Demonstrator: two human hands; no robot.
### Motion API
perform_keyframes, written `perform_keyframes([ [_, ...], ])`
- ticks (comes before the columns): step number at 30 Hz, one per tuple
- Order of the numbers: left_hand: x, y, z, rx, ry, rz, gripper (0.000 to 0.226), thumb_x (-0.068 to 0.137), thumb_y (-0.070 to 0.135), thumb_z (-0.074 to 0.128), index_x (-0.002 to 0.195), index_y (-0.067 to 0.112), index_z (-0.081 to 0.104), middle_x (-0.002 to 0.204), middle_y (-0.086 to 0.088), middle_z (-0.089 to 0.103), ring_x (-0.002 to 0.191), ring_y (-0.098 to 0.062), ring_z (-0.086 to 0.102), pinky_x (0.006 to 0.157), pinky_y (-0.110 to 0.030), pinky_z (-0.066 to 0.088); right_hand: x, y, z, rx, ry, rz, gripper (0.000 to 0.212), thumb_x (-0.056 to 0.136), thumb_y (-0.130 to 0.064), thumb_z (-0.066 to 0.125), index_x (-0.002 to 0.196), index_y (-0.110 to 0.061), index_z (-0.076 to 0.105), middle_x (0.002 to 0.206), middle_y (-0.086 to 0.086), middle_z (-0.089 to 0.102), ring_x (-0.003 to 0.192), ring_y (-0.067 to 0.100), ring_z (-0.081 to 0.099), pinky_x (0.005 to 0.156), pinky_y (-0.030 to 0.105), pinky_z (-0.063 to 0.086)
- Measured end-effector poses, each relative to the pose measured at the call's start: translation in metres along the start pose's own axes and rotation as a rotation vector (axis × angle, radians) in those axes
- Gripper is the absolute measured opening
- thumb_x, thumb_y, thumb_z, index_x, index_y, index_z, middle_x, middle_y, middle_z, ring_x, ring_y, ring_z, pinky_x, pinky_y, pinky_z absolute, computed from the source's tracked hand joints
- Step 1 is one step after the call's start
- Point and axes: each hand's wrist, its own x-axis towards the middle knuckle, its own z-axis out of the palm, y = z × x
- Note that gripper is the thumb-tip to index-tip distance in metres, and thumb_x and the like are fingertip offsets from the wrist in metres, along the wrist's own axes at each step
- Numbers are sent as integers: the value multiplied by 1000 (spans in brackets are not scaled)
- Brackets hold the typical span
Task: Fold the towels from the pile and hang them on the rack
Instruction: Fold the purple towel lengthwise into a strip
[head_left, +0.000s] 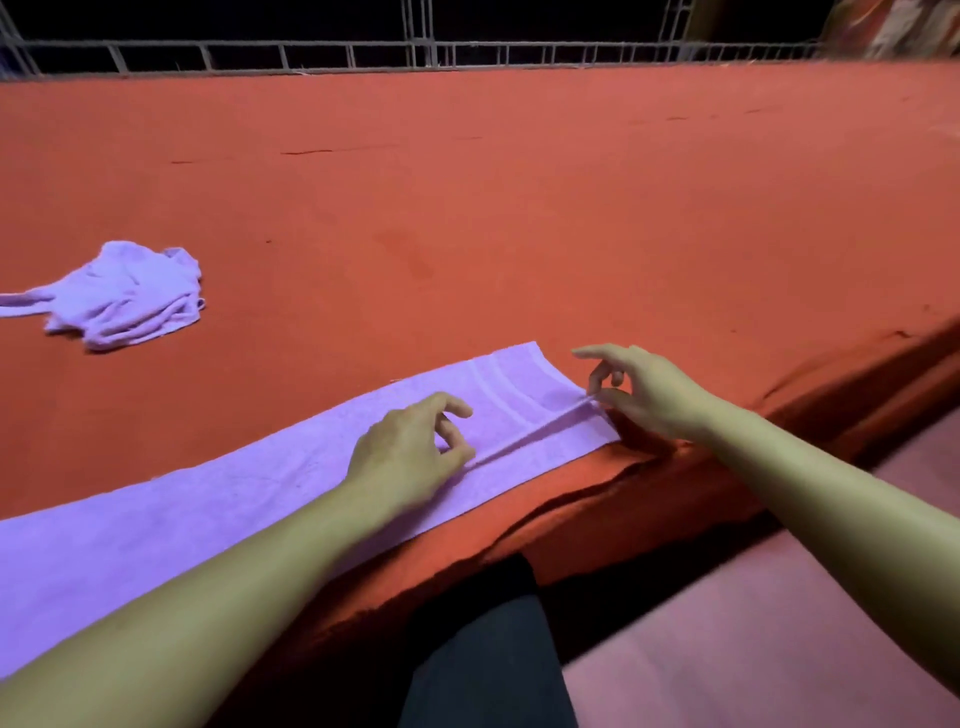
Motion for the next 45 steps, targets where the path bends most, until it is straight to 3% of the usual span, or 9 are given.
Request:
perform_keyframes([
  [3,-5,7,15,16,-19,22,28,81,40,66,106,46,53,84,32,63,76,6,58,82,-33,51,-24,6,4,10,19,25,63,86,-4,66,135,-38,45,92,-27,64,86,2,49,80,17,38],
  [11,-3,14,22,13,-115,21,24,82,45,65,103,45,55,84,35,64,80,9,59,85,-33,51,-49,7,9,-12,-14,8,61,88,-8,65,133,-43,43,95,-23,66,85,10,54,78,12,40],
  [18,32,22,23,13,-57,65,14,88,42,57,101,43,59,82,26,65,81,-2,60,83,-33,51,-29,1,11,124,241,356,40,87,-22,69,126,-24,57,78,-14,68,67,0,56,71,25,39],
  [21,75,32,26,29,2,130,13,92,37,58,104,39,60,87,24,64,79,-11,61,80,-34,50,-22,-2,15,74,144,489,47,84,-37,72,126,-23,56,79,-12,67,77,12,61,74,30,44],
  [25,137,38,33,61,49,147,17,94,30,56,109,29,63,107,8,70,100,-20,64,89,-36,50,-23,-6,23,36,55,509,54,78,-38,76,125,-23,55,77,-10,66,81,15,63,79,37,51],
  [29,183,39,47,156,-85,124,24,96,40,54,114,24,60,117,-1,68,110,-25,60,94,-36,47,-24,-10,27,41,54,546,52,78,-32,76,125,-24,55,77,-13,63,84,15,63,79,36,50],
  [33,207,40,58,121,-168,145,33,93,41,62,118,20,61,112,0,67,105,-21,61,89,-30,45,-24,-12,29,63,47,581,54,78,-31,76,127,-26,53,77,-14,62,86,15,63,81,35,50],
  [38,217,41,61,-15,-292,145,29,88,33,72,112,20,62,82,8,62,80,-11,59,69,-22,42,-24,-17,29,20,34,565,60,78,-34,74,131,-27,48,82,-15,60,91,18,63,81,38,50],
  [45,220,40,60,-208,-277,212,18,94,22,64,112,21,61,87,5,58,77,-8,55,69,-16,41,-26,-22,30,108,83,538,61,79,-22,77,134,-23,49,77,-16,60,80,12,58,81,35,48],
])
